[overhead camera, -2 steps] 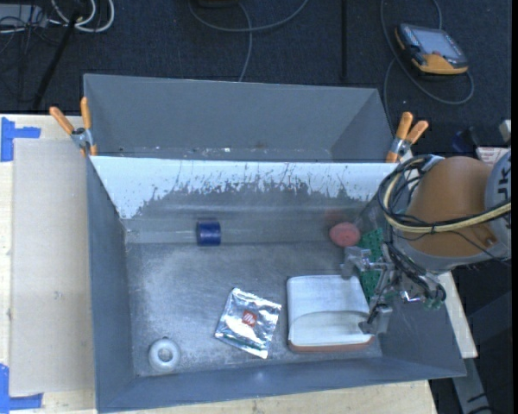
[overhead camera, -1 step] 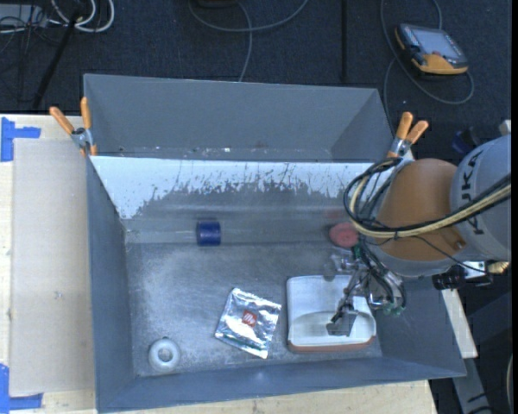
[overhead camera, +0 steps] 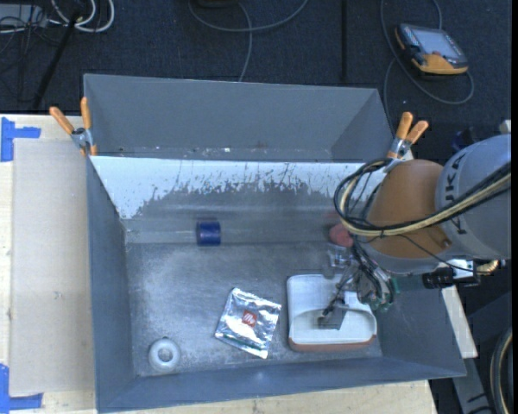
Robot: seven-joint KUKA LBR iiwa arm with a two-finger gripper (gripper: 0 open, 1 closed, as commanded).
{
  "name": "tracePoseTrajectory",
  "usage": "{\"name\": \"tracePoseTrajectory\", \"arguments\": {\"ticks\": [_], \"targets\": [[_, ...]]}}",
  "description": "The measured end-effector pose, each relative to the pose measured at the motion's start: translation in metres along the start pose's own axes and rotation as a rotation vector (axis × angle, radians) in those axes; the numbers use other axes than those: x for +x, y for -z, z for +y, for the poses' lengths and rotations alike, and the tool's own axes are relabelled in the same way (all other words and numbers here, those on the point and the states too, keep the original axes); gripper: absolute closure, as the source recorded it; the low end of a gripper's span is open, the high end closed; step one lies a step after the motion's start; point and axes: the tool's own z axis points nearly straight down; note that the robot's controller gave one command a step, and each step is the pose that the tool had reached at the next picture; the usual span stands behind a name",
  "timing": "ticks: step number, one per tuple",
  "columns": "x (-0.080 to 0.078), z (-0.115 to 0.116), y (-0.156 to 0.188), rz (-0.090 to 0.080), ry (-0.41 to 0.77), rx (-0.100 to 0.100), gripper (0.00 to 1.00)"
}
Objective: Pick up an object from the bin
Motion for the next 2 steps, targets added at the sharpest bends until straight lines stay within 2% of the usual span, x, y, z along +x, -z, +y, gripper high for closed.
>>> {"name": "tracePoseTrajectory", "arguments": {"ticks": [1,2], "targets": [[-0.0019,0.0002,0.002,0.004,0.004,0.001,0.0],[-0.0057,0.0014,0.0065,-0.007,0.007,0.0,1.0]]}}
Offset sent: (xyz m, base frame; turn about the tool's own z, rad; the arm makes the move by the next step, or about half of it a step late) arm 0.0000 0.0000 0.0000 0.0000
